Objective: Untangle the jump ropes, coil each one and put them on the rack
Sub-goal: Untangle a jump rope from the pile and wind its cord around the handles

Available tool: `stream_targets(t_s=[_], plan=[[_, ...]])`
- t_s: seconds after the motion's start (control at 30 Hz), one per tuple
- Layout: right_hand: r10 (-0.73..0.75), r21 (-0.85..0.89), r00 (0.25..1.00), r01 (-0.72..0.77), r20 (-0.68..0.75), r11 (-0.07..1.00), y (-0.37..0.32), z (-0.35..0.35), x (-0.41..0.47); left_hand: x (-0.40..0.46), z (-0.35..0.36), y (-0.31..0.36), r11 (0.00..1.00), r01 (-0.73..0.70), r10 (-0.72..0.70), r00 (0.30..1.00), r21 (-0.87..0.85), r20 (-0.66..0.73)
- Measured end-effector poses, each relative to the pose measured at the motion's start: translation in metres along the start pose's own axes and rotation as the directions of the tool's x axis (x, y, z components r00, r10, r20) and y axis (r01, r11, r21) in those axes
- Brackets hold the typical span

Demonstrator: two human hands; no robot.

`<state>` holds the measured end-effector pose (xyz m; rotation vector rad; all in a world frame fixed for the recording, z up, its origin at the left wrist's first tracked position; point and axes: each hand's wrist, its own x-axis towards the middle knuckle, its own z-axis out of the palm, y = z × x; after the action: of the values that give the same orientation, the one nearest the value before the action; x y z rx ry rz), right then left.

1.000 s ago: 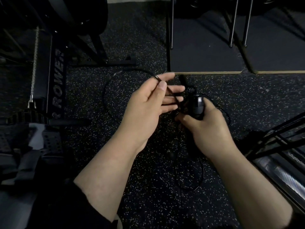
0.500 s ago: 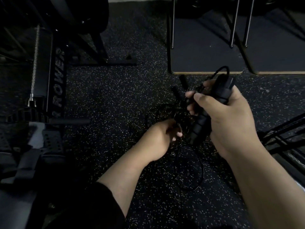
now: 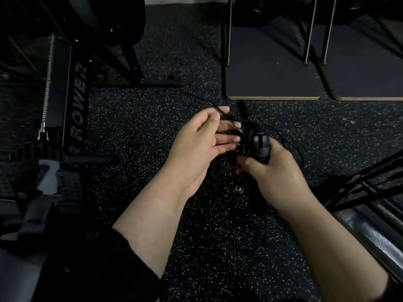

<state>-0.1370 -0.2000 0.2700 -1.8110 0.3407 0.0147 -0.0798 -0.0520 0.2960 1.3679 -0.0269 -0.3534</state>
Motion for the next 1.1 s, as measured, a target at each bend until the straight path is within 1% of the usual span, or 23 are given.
stream_targets(t_s=[0.03, 0.07, 0.13, 0.2, 0.27, 0.3, 0.37, 0.47, 0.5, 0.53, 0.57, 0.63, 0.7, 0.73, 0.77, 0.8, 0.87, 0.9, 0.97, 1.0, 1.1], plan=[[0.014, 0.059, 0.999, -0.011, -0.049, 0.998, 0.000, -0.002, 0.001, 0.001, -0.003, -0.008, 0.998, 0.029, -0.029, 1.000, 0.048, -0.004], [0.036, 0.121, 0.997, -0.027, -0.075, 0.992, -0.001, -0.003, 0.002, 0.001, -0.007, -0.017, 0.988, 0.062, -0.063, 0.998, 0.139, -0.001], [0.074, 0.231, 0.994, -0.054, -0.075, 0.971, -0.004, -0.007, 0.003, -0.002, -0.015, -0.036, 0.926, 0.148, -0.177, 0.983, 0.346, 0.055], [0.075, 0.390, 0.995, -0.046, -0.060, 0.920, -0.008, -0.008, 0.005, -0.008, -0.017, -0.050, 0.822, 0.212, -0.345, 0.923, 0.528, 0.167], [0.070, 0.543, 0.997, -0.039, -0.037, 0.839, -0.014, -0.008, 0.005, -0.014, -0.014, -0.063, 0.729, 0.210, -0.466, 0.849, 0.652, 0.248], [0.068, 0.593, 0.997, -0.042, -0.021, 0.804, -0.016, -0.008, 0.005, -0.016, -0.012, -0.071, 0.706, 0.189, -0.482, 0.834, 0.682, 0.268], [0.058, 0.651, 0.998, -0.050, 0.010, 0.758, -0.020, -0.007, 0.005, -0.018, -0.008, -0.084, 0.700, 0.146, -0.452, 0.849, 0.699, 0.275], [0.065, 0.683, 0.997, -0.068, 0.030, 0.728, -0.023, -0.008, 0.004, -0.016, -0.006, -0.092, 0.730, 0.100, -0.377, 0.884, 0.676, 0.277], [0.078, 0.663, 0.997, -0.074, 0.023, 0.745, -0.023, -0.010, 0.005, -0.015, -0.006, -0.090, 0.748, 0.096, -0.354, 0.895, 0.657, 0.273], [0.098, 0.611, 0.995, -0.080, 0.005, 0.787, -0.021, -0.013, 0.006, -0.014, -0.006, -0.089, 0.772, 0.114, -0.338, 0.906, 0.626, 0.253], [0.118, 0.525, 0.993, -0.091, -0.017, 0.846, -0.019, -0.017, 0.007, -0.012, -0.009, -0.089, 0.795, 0.153, -0.330, 0.921, 0.586, 0.207], [0.168, 0.287, 0.986, -0.155, -0.020, 0.945, -0.017, -0.027, 0.007, -0.010, -0.012, -0.083, 0.837, 0.270, -0.342, 0.937, 0.476, 0.069], [0.246, 0.041, 0.969, -0.247, 0.023, 0.968, -0.015, -0.031, 0.005, -0.008, -0.013, -0.071, 0.883, 0.377, -0.376, 0.925, 0.279, -0.057], [0.286, -0.027, 0.957, -0.285, 0.045, 0.958, -0.014, -0.030, 0.003, -0.008, -0.013, -0.065, 0.892, 0.417, -0.405, 0.909, 0.173, -0.099], [0.317, -0.039, 0.946, -0.315, 0.066, 0.948, -0.014, -0.027, 0.002, -0.008, -0.011, -0.061, 0.893, 0.441, -0.429, 0.895, 0.091, -0.121], [0.340, -0.013, 0.936, -0.340, 0.087, 0.940, -0.014, -0.024, 0.001, -0.008, -0.009, -0.057, 0.888, 0.460, -0.452, 0.882, 0.030, -0.131], [0.354, 0.040, 0.925, -0.362, 0.136, 0.931, -0.014, -0.017, 0.000, -0.010, -0.004, -0.051, 0.870, 0.486, -0.492, 0.864, -0.076, -0.104], [0.343, 0.047, 0.925, -0.354, 0.162, 0.934, -0.013, -0.014, 0.000, -0.011, -0.002, -0.050, 0.869, 0.485, -0.493, 0.865, -0.097, -0.092], [0.306, 0.042, 0.932, -0.319, 0.195, 0.947, -0.013, -0.009, -0.002, -0.013, 0.000, -0.048, 0.876, 0.474, -0.480, 0.872, -0.085, -0.090], [0.288, 0.041, 0.940, -0.300, 0.184, 0.953, -0.013, -0.007, -0.003, -0.013, 0.001, -0.046, 0.881, 0.467, -0.473, 0.876, -0.080, -0.096], [0.261, 0.097, 0.963, -0.267, 0.070, 0.959, -0.010, 0.006, -0.007, -0.016, 0.001, -0.041, 0.895, 0.434, -0.444, 0.885, -0.101, -0.142]])
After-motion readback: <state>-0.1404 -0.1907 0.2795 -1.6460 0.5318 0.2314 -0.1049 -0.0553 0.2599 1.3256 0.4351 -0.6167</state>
